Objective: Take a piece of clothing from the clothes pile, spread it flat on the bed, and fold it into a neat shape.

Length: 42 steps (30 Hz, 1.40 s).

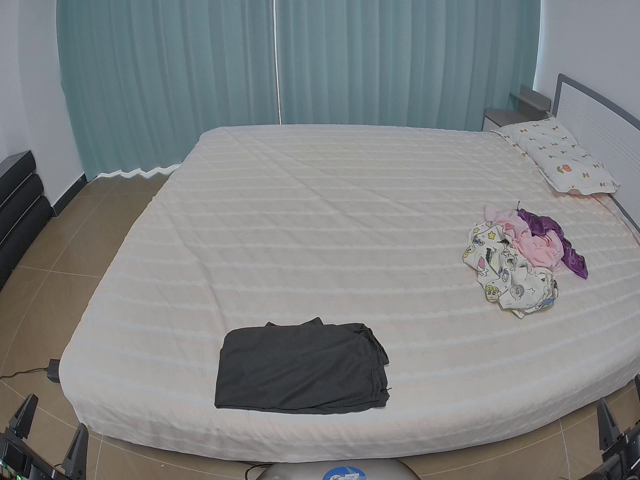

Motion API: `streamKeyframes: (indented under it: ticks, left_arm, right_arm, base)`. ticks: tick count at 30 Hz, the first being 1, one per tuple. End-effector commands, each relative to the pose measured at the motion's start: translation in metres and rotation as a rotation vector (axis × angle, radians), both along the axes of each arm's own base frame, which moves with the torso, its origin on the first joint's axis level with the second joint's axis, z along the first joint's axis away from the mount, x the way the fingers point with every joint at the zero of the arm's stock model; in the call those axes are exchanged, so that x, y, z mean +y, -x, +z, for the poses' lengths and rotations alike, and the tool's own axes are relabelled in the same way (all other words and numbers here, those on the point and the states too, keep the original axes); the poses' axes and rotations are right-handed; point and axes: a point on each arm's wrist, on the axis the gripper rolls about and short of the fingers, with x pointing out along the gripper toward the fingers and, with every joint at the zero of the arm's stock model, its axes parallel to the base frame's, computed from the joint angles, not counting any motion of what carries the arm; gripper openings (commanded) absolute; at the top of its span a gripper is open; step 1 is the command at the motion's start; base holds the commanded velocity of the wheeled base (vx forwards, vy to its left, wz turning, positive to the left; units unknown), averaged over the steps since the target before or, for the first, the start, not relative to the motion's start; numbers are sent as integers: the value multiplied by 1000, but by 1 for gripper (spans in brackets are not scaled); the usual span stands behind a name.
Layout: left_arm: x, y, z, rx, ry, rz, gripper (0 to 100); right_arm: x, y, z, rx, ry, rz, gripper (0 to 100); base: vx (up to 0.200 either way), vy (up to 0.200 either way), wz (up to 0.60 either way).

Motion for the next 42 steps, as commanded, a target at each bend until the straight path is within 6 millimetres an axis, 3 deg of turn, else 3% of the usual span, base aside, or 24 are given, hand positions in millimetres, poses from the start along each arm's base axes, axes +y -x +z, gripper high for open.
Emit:
streamKeyframes:
  ticks: [1,42]
  left_arm:
    - [0,0,-5,9,1,-5,100]
    - [0,0,-4,5,9,-1,100]
  right_arm:
    - [0,-1,-5,4,-6,10,100]
    - [1,0,-4,1,-1,35,100]
  base:
    - [0,0,0]
    - [0,0,0]
